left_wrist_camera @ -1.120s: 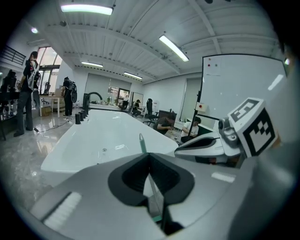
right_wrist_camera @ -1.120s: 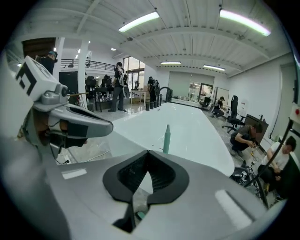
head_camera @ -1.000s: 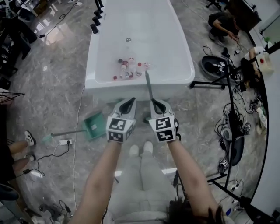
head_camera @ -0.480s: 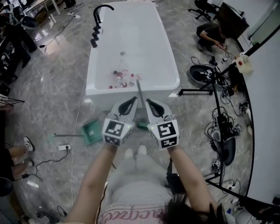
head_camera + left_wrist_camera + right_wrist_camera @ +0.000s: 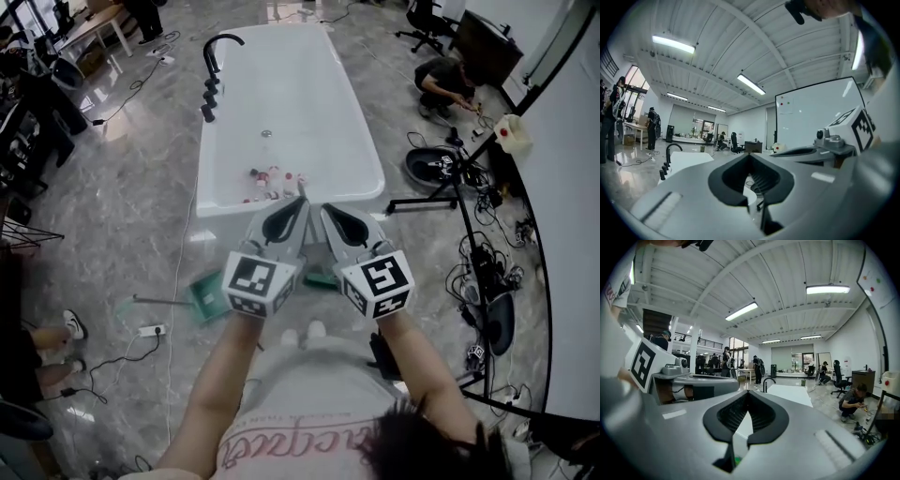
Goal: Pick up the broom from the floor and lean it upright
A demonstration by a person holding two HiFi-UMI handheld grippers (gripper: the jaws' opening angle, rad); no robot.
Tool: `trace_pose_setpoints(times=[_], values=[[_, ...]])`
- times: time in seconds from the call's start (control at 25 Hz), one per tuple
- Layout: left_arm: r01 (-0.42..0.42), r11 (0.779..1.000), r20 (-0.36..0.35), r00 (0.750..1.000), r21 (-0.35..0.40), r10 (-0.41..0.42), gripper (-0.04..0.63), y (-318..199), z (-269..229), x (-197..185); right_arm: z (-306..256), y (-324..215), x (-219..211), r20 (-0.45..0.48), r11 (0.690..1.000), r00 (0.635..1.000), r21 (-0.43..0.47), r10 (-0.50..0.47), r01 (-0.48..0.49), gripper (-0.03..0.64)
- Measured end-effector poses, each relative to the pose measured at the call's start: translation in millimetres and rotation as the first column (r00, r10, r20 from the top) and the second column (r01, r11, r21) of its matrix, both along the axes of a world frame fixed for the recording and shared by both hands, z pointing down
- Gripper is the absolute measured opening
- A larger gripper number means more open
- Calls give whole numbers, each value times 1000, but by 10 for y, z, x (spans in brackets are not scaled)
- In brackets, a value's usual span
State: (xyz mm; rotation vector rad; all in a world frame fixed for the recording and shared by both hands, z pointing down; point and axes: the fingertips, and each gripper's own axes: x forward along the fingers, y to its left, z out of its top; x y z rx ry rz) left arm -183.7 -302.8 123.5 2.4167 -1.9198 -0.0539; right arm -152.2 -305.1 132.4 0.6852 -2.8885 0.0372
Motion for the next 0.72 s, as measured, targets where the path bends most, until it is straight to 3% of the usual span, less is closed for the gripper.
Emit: trace_pose_setpoints(times=[0.36, 0.72], values=[[-33, 999, 24, 999, 39, 32, 0, -41, -245, 145, -279, -80, 11, 59, 999, 998, 24, 37, -38, 1], [6, 998, -23, 1000, 60, -5, 0, -50, -324, 151, -280, -79, 83, 64, 999, 997, 23, 47, -49, 0]])
